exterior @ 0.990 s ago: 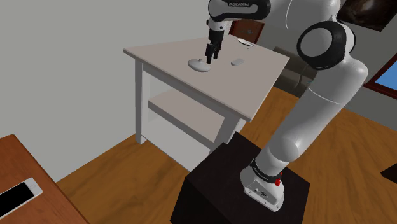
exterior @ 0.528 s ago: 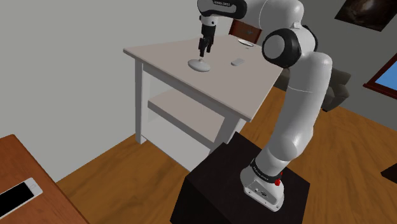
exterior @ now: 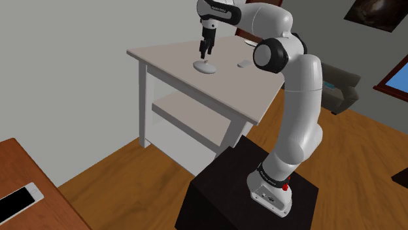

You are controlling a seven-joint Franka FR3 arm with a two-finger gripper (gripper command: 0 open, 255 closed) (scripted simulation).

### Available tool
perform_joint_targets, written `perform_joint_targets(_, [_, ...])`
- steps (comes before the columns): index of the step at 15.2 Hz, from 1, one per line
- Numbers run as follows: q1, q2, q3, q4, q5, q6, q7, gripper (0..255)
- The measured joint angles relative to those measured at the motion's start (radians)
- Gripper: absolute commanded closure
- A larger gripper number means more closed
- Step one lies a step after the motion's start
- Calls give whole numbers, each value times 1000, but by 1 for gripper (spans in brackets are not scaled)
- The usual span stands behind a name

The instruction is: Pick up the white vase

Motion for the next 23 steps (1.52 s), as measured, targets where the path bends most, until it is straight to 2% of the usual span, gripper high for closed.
perform_joint_targets(3, [2, -7, 0, -50, -1, 43, 3, 0])
perform_joint_targets(4, [3, -8, 0, -56, -1, 48, 5, 255])
perform_joint_targets(14, [4, -11, 1, -64, -2, 54, 6, 255])
perform_joint_targets(20, [-2, 10, 0, 35, 1, -24, -2, 255])
perform_joint_targets(23, [-10, 38, 0, 125, 6, -86, -10, 255])
